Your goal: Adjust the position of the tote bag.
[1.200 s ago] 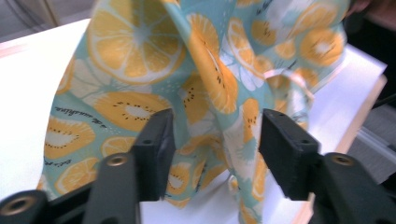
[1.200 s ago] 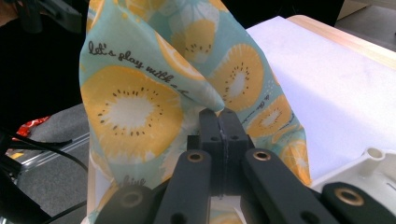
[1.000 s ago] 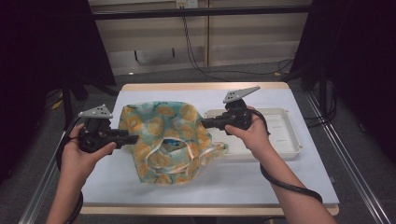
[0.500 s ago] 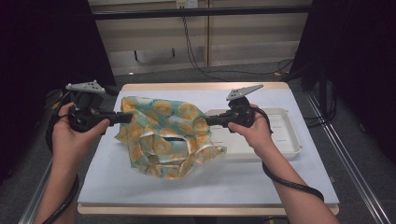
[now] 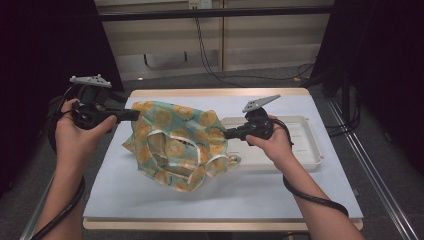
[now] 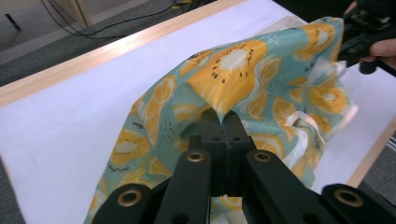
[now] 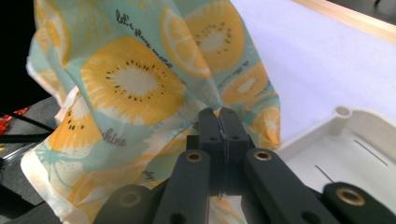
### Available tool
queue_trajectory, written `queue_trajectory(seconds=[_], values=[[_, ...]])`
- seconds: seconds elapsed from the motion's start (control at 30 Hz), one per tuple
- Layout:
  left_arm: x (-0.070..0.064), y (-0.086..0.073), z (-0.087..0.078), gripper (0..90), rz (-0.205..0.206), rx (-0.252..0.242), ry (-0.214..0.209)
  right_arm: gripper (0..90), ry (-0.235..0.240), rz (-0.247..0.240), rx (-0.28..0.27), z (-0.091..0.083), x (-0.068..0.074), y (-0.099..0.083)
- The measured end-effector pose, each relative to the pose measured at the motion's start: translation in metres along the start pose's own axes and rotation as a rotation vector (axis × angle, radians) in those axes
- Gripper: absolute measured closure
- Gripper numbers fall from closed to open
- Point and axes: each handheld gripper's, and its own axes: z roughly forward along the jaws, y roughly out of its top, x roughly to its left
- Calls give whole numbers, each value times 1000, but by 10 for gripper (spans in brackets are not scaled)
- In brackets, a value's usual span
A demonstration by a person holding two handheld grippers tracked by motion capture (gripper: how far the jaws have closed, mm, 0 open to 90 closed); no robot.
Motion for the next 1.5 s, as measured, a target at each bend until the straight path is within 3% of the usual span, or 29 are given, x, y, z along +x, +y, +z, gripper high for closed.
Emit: queue_trajectory(seconds=[0.23,0.53,0.63,0.77,0.9,0.97,1.17,1.27,1.47,1.5], values=[[-1,2,-1,900,3,4,-9,836,4,-35,28,-5,9,7],[-5,1,-4,900,21,9,1,680,-32,-65,38,-19,19,6],[-6,2,-2,900,23,15,0,590,-42,-79,38,-25,26,11],[-7,3,-1,900,24,15,4,559,-43,-94,42,-29,27,13],[-6,2,-1,900,23,20,8,527,-26,-80,16,-35,31,15],[-6,2,0,900,31,29,5,451,-16,-78,19,-34,36,16],[-7,3,1,900,24,34,11,357,13,-66,6,-30,46,22],[-6,4,1,900,24,33,11,345,-3,-56,12,-27,48,25],[-6,4,2,900,31,39,17,372,-20,-89,35,-17,58,34],[-6,3,2,900,33,40,18,453,-36,-86,37,-14,59,37]])
